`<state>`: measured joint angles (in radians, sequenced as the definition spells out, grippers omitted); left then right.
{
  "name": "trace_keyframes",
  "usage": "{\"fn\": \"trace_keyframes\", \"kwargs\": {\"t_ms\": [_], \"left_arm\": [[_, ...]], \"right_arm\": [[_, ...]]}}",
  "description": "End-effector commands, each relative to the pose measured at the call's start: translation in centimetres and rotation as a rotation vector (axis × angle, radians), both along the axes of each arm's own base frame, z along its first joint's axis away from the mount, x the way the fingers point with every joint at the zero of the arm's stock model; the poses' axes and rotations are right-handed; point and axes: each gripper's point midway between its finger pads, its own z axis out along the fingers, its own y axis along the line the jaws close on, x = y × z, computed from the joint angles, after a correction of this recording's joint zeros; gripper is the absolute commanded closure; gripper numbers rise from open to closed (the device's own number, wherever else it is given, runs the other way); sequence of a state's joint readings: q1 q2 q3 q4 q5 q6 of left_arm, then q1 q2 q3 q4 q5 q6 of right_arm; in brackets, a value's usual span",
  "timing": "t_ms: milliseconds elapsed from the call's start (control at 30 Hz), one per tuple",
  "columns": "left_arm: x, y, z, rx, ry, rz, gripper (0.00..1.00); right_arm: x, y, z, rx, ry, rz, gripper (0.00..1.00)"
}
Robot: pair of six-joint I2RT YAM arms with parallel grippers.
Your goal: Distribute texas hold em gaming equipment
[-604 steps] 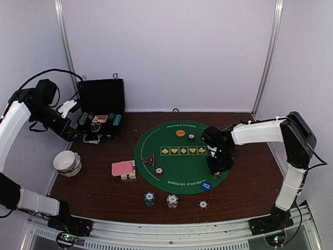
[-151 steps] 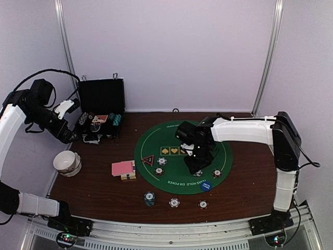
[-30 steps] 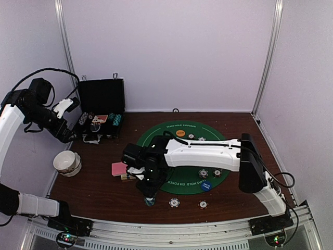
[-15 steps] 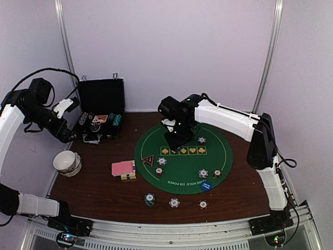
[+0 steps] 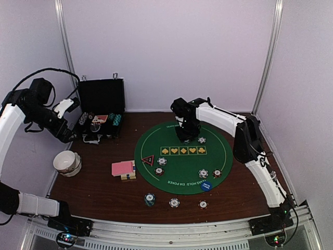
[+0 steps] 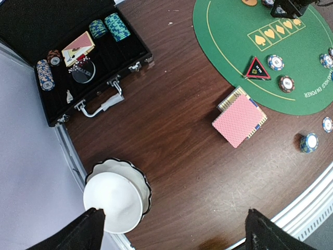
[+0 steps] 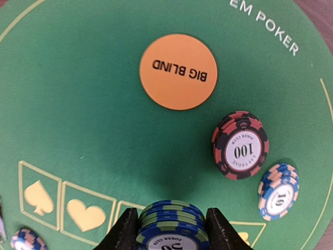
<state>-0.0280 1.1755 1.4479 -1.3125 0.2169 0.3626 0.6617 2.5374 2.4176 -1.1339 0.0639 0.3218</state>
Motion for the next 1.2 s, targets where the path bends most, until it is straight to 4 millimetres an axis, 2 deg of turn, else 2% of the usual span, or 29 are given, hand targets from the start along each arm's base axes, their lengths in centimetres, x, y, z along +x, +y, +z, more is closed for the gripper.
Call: {"fn": "trace_keyframes", "kwargs": {"t_ms": [0,500,600,733,900,1033,1167], "left_arm": [[0.3,-0.1,0.1,0.005,-0.008,-0.015,0.02],[0.1,0.1,-0.3,0.019,-0.004,-0.019,0.02],[0.1,0.2,-0.3,0.025,-0.007,-0.018,0.02],[0.2,0.1,-0.3,0.021,-0.006,-0.020,0.02],[0.1,0.1,-0.2,0.020,-0.010,-0.018,0.02],[0.0,0.1,0.1,0.017,-0.013,-0.019,0.02],[0.0,0.1,0.3,0.020,-0.017,-0.018,0.02]], "right_arm": [[1.7,0.6,0.5,0.040,-0.051,-0.028,0.78],[2.8,1.5,-2.1,0.071,-0.057,-0.046,0.73],[2.9,1.7,-2.3,0.075,-0.054,-0.044,0.66],[3.0,1.7,-2.1,0.075,-0.061,-0.041,0.50],[3.0,2.2,0.0,0.100,-0.091,-0.027,0.37],[2.6,3.1,3.1,0.131,-0.132,0.000,0.36],[0.6,4.2,6.6,0.137,-0.170,0.044,0.37]]}}
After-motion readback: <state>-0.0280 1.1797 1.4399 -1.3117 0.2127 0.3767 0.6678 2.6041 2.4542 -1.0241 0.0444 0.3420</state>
